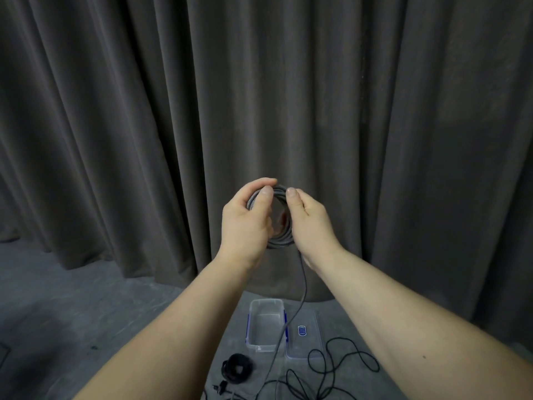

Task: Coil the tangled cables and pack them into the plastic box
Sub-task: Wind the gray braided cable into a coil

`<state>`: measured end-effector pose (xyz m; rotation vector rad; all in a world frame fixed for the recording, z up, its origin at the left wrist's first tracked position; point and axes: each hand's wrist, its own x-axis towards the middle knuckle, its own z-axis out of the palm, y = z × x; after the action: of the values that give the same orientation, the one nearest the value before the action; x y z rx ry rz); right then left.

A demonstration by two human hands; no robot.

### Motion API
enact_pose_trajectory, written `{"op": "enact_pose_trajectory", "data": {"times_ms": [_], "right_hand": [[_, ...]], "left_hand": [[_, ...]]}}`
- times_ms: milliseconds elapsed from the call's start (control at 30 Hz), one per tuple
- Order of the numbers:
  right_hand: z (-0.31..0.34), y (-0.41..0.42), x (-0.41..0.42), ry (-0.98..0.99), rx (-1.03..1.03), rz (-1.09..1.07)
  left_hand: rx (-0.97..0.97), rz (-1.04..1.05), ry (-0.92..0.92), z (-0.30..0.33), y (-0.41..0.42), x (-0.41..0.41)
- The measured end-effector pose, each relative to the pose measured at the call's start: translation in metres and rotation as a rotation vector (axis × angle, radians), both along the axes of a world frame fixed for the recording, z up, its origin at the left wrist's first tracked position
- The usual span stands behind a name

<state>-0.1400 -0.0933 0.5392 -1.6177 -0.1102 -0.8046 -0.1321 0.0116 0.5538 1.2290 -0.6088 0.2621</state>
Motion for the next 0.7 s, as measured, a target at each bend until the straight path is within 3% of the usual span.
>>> {"op": "enact_pose_trajectory", "data": {"times_ms": [133,333,433,600,700], "right_hand": [[-0.006,-0.006,-0.006,0.221,0.111,0.249],[-0.019,-0.015,-0.011,0.355,-0.056,0.170],[-0.028,-0.020,-0.017,0.419,-0.159,0.141],[-0.030,-0.030,-0.021,0.560,0.247,0.359],[-0.026,-0.041,-0.024,0.712,0.178,0.454]], "left_hand": [[-0.034,0.103,0.004,0.002,0.014,0.018],[-0.122,0.129,0.049,0.013,0.030,0.023],[-0.185,0.248,0.061,0.019,0.044,0.038],[-0.205,0.443,0.069,0.016,0.064,0.061],[-0.209,0.523,0.079,0.017,0.074,0.069]]}}
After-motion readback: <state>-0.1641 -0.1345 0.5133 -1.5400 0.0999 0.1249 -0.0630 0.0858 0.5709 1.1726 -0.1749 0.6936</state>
